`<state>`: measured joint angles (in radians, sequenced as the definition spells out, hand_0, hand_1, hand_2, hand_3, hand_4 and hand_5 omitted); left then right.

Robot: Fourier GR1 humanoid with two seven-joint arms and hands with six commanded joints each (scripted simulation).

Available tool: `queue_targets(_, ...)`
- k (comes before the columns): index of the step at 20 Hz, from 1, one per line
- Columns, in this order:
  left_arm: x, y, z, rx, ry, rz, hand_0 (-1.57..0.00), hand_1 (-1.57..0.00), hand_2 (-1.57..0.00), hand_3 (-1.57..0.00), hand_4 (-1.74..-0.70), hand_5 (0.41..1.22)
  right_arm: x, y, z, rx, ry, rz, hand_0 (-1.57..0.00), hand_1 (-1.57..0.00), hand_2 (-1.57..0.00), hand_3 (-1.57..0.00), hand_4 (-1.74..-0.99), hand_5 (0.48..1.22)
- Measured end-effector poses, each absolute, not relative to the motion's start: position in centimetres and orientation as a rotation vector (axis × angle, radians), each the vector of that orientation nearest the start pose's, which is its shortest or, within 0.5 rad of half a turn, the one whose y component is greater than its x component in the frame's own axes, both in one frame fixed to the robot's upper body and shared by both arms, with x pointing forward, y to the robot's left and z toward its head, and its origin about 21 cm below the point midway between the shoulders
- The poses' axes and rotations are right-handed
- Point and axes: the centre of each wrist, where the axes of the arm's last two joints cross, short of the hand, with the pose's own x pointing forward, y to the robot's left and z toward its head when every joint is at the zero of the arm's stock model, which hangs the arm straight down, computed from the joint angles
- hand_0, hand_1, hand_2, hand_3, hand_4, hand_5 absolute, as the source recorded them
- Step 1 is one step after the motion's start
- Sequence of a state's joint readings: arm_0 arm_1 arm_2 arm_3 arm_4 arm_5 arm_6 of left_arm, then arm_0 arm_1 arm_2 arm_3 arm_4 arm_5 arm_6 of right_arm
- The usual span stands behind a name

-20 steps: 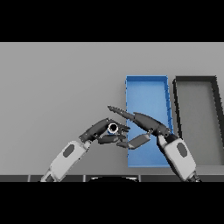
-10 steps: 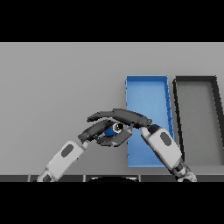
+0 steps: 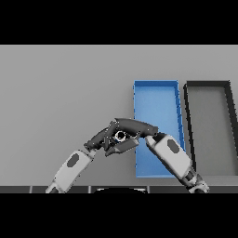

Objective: Pick up the blue pipe and place it into the blue bin.

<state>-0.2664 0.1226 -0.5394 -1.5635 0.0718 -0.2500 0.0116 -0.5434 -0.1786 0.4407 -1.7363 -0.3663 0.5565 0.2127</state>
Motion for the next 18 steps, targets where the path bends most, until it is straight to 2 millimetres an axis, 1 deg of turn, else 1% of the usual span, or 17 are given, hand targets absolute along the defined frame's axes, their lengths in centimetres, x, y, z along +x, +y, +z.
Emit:
queue_targets(2,26.1,10.8,4.3,-0.591,-1.604,-0.821,-1.49,-1.48,-1.39,-1.46,-1.72,1.221,28.3,-9.7,16.1,0.843,-1.672,1.223,-1.5,-1.5,-1.5,-1.47,-1.465,1.118)
queue_targets(4,26.1,10.6,4.4,-0.592,-1.602,-0.806,-1.52,-1.51,-1.39,-1.5,-1.73,1.221,28.4,-9.8,16.2,0.846,-1.676,1.211,-1.52,-1.52,-1.53,-1.51,-1.475,1.155)
queue_targets(5,25.7,10.9,4.4,-0.603,-1.589,-0.802,-1.43,-1.35,-1.22,-1.33,-1.65,1.221,28.3,-9.8,15.9,0.867,-1.684,1.186,-1.53,-1.53,-1.53,-1.52,-1.48,1.168)
queue_targets(6,25.8,11.0,4.6,-0.585,-1.621,-0.814,-1.16,-1.08,-0.98,-1.07,-1.54,1.221,28.4,-9.9,16.1,0.878,-1.694,1.168,-1.54,-1.54,-1.54,-1.53,-1.483,1.179)
queue_targets(7,26.2,11.3,4.9,-0.546,-1.625,-0.87,-0.93,-0.87,-0.78,-0.85,-1.41,1.221,28.3,-9.9,16.0,0.898,-1.693,1.145,-1.55,-1.55,-1.55,-1.54,-1.487,1.187)
queue_targets(8,26.3,11.1,4.8,-0.523,-1.624,-0.929,-0.74,-0.69,-0.62,-0.68,-1.31,1.221,28.1,-9.8,16.0,0.888,-1.676,1.152,-1.55,-1.55,-1.55,-1.54,-1.488,1.194)
queue_targets(9,26.5,11.4,4.5,-0.523,-1.622,-0.988,-0.59,-0.55,-0.5,-0.55,-1.22,1.221,28.3,-9.6,16.1,0.862,-1.645,1.167,-1.56,-1.56,-1.56,-1.55,-1.49,1.199)
queue_targets(10,26.4,11.8,4.5,-0.52,-1.633,-1.025,-0.47,-0.44,-0.4,-0.44,-1.14,1.187,28.1,-9.7,16.2,0.862,-1.648,1.172,-1.56,-1.56,-1.56,-1.55,-1.491,1.204)
queue_targets(11,26.1,11.8,4.2,-0.497,-1.632,-1.047,-0.38,-0.35,-0.32,-0.35,-1.09,1.113,28.0,-9.9,16.2,0.864,-1.643,1.169,-1.56,-1.56,-1.56,-1.56,-1.492,1.207)
queue_targets(12,26.4,11.9,4.3,-0.457,-1.608,-1.068,-0.3,-0.28,-0.26,-0.28,-1.04,1.02,28.1,-9.9,16.3,0.873,-1.656,1.159,-1.56,-1.56,-1.56,-1.56,-1.493,1.21)
queue_targets(14,26.4,12.0,4.2,-0.45,-1.63,-1.064,-0.19,-0.18,-0.16,-0.18,-0.97,0.849,27.8,-9.6,16.1,0.889,-1.664,1.156,-1.57,-1.57,-1.57,-1.56,-1.495,1.214)
queue_targets(15,26.7,12.2,4.4,-0.444,-1.627,-1.062,-0.15,-0.14,-0.13,-0.14,-0.94,0.785,27.9,-9.5,16.4,0.877,-1.658,1.158,-1.57,-1.57,-1.57,-1.57,-1.496,1.215)
queue_targets(16,26.8,12.1,4.5,-0.436,-1.632,-1.057,-0.12,-0.12,-0.1,-0.11,-0.91,0.735,27.8,-9.5,16.1,0.874,-1.657,1.16,-1.57,-1.57,-1.57,-1.57,-1.496,1.216)
queue_targets(18,26.8,12.1,4.2,-0.424,-1.618,-1.059,-0.08,-0.07,-0.07,-0.07,-0.89,0.664,28.1,-9.7,16.5,0.826,-1.662,1.183,-1.57,-1.57,-1.57,-1.57,-1.495,1.218)
